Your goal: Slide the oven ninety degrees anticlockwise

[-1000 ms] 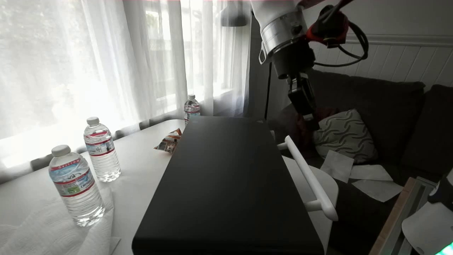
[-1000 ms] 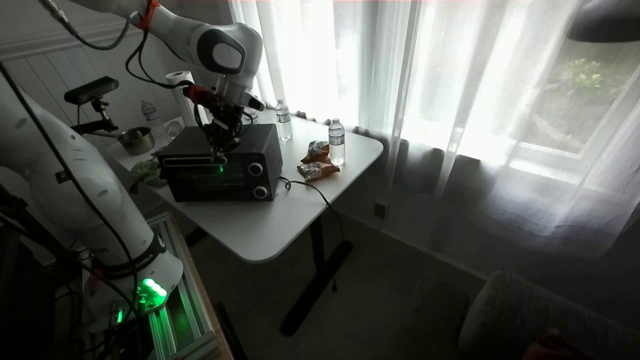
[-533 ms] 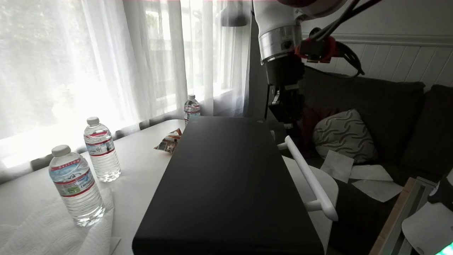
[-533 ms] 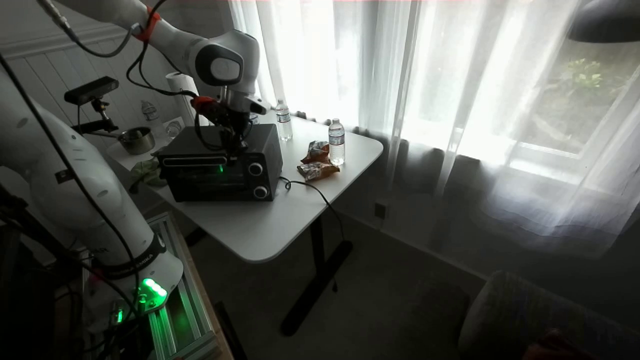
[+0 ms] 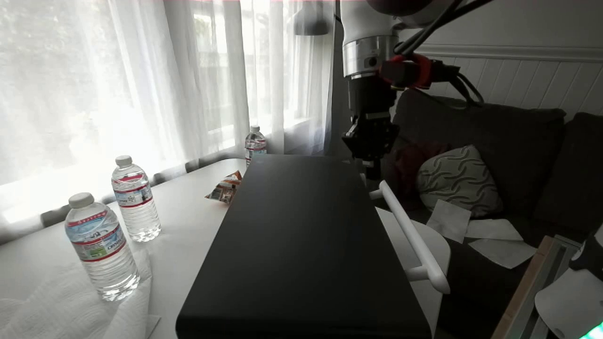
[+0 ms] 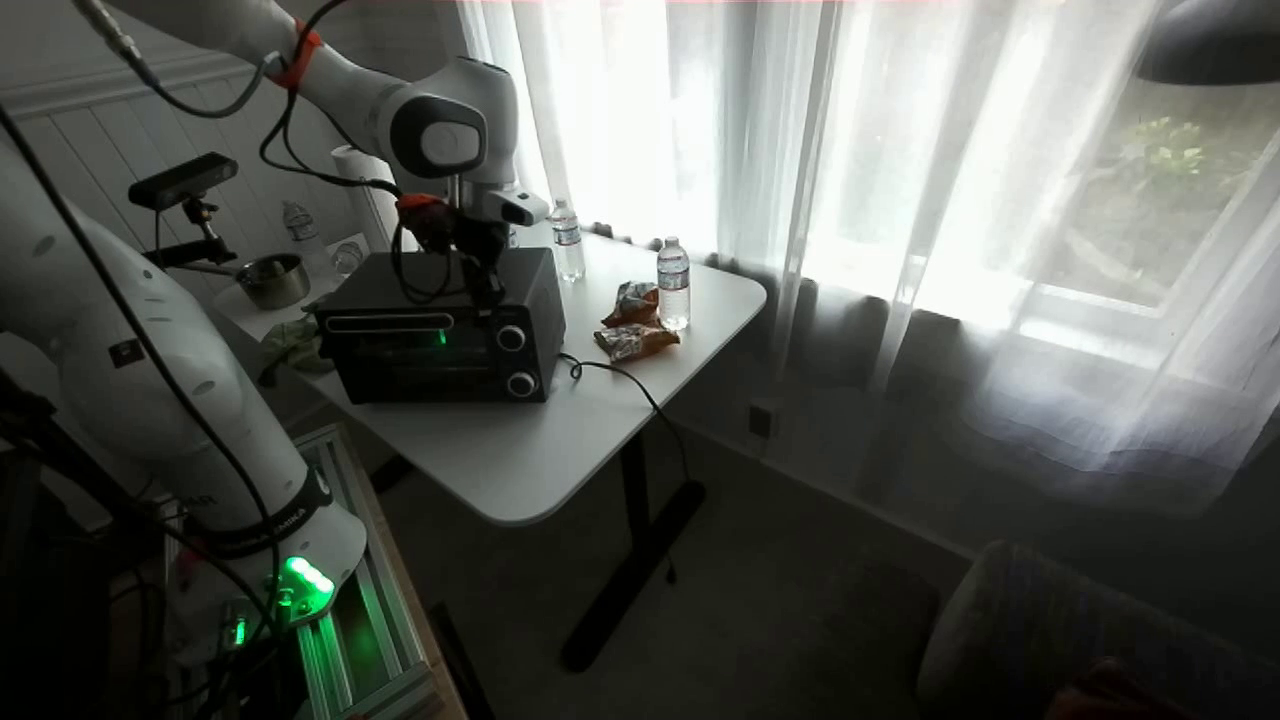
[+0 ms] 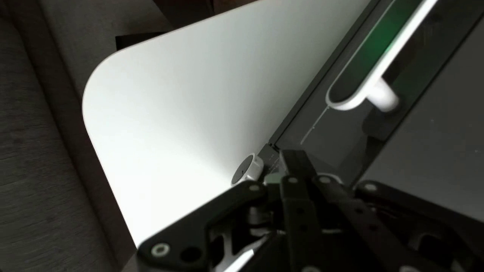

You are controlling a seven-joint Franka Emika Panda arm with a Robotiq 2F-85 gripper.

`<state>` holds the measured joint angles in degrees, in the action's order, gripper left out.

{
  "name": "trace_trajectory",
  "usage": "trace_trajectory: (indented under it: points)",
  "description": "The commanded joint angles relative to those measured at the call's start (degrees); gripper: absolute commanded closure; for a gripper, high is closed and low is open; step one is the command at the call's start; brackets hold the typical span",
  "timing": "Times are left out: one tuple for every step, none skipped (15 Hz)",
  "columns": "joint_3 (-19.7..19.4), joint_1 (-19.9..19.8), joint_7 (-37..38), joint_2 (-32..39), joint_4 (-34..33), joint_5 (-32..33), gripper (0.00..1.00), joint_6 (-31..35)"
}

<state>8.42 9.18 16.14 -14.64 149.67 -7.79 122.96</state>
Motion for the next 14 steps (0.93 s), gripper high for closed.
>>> trace_trajectory:
  points:
    - [1.2, -0.8, 4.4, 0.1, 0.2, -0.2, 1.0, 4.0]
    - [1.4, -0.9, 5.4, 0.4, 0.1, 0.0, 1.0, 5.2]
    - [1.5, -1.1, 6.4, 0.7, 0.0, 0.3, 1.0, 6.3]
    - [1.5, -1.2, 7.3, 1.1, -0.1, 0.3, 1.0, 7.3]
    - [1.6, -1.2, 8.0, 1.6, -0.4, 0.2, 1.0, 7.9]
    - [1.7, -1.3, 8.8, 1.8, -0.6, 0.5, 1.0, 8.2]
    - [1.8, -1.3, 9.2, 2.4, -1.0, 0.4, 1.0, 8.6]
    - [2.0, -1.4, 9.7, 2.7, -1.3, 0.7, 1.0, 9.0]
    - [2.1, -1.4, 9.7, 3.3, -1.7, 1.0, 1.0, 9.8]
    - [2.3, -1.4, 9.7, 3.8, -2.1, 1.6, 1.0, 10.5]
    - [2.4, -1.4, 9.5, 4.3, -2.4, 2.0, 1.0, 11.1]
    - [2.6, -1.4, 8.9, 5.0, -2.7, 2.8, 1.0, 12.2]
    - [2.8, -1.4, 8.7, 5.6, -3.0, 4.1, 1.0, 13.1]
    - [3.1, -1.6, 8.9, 6.2, -3.4, 6.1, 1.0, 14.2]
